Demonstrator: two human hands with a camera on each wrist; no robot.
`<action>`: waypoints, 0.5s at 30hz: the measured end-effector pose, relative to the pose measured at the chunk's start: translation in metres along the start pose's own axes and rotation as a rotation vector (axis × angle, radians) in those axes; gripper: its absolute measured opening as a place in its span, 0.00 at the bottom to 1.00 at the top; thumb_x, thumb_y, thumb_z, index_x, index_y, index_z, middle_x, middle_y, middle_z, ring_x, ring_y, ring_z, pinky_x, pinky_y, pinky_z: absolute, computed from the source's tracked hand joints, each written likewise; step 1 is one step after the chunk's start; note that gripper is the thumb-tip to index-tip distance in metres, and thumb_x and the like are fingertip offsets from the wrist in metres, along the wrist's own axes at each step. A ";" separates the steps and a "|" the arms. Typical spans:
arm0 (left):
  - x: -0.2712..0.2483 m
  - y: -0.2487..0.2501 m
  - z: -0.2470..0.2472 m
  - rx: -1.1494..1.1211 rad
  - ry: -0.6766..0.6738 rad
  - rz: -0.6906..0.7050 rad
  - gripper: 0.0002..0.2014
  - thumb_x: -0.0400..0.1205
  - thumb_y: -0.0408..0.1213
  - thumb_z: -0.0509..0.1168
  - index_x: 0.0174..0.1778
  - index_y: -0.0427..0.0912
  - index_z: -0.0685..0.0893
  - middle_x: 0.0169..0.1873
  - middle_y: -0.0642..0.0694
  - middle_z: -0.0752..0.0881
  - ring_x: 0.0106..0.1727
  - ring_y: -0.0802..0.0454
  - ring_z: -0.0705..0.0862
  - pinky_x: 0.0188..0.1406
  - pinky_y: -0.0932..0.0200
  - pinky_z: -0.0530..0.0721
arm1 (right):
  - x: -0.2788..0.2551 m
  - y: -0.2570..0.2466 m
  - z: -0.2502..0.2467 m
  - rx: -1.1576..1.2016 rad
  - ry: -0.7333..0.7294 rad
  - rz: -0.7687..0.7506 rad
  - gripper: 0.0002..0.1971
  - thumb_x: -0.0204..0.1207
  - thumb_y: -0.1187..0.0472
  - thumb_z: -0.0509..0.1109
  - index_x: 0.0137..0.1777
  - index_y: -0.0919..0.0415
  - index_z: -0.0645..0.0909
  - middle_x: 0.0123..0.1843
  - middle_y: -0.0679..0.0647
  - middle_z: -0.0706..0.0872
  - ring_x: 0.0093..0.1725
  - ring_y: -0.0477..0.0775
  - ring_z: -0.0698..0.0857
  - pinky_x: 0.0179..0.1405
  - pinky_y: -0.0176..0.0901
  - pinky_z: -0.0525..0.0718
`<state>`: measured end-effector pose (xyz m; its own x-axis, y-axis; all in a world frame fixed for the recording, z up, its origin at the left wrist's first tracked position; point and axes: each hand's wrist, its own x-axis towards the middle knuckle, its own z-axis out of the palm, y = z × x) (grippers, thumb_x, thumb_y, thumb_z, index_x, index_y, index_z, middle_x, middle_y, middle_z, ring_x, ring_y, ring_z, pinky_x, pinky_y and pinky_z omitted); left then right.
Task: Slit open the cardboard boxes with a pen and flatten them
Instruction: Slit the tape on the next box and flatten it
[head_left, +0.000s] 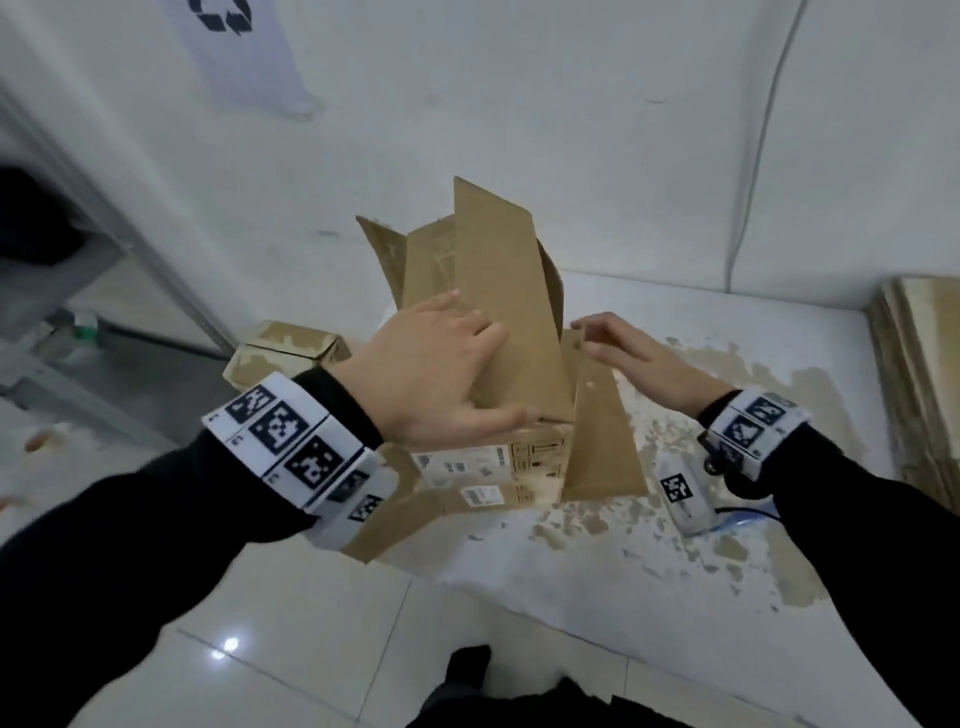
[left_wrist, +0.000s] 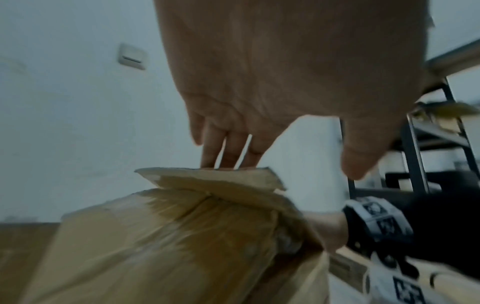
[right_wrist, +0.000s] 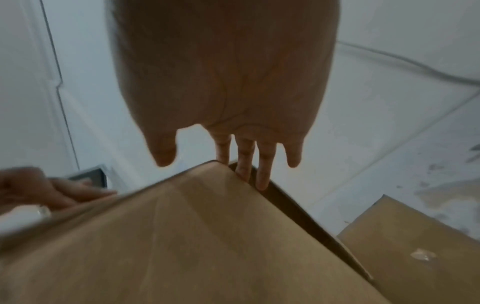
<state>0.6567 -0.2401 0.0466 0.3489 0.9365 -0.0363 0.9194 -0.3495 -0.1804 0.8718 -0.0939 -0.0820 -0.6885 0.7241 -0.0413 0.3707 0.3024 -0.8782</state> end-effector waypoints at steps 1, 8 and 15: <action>0.004 0.013 0.001 -0.034 0.008 -0.105 0.31 0.77 0.72 0.40 0.44 0.45 0.70 0.41 0.49 0.78 0.44 0.49 0.78 0.49 0.54 0.76 | -0.009 0.003 -0.006 -0.026 0.039 -0.029 0.21 0.75 0.37 0.61 0.64 0.46 0.75 0.58 0.39 0.81 0.62 0.42 0.80 0.66 0.53 0.76; 0.054 0.095 0.043 0.003 -0.119 -0.652 0.51 0.74 0.76 0.44 0.76 0.33 0.63 0.78 0.28 0.60 0.80 0.23 0.50 0.78 0.30 0.52 | -0.095 -0.015 -0.030 -0.221 -0.218 -0.113 0.04 0.79 0.66 0.68 0.46 0.58 0.82 0.43 0.44 0.86 0.43 0.49 0.87 0.43 0.51 0.87; 0.019 0.078 0.068 -0.066 -0.066 -0.457 0.51 0.71 0.70 0.42 0.84 0.39 0.42 0.81 0.31 0.36 0.80 0.30 0.31 0.80 0.37 0.34 | -0.075 -0.036 -0.030 -0.203 -0.396 0.191 0.28 0.75 0.39 0.58 0.67 0.55 0.77 0.56 0.53 0.86 0.45 0.47 0.89 0.46 0.42 0.89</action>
<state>0.7224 -0.2471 -0.0353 -0.1046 0.9940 -0.0308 0.9865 0.0998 -0.1299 0.9291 -0.1406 -0.0335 -0.7662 0.4987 -0.4052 0.6003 0.3307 -0.7282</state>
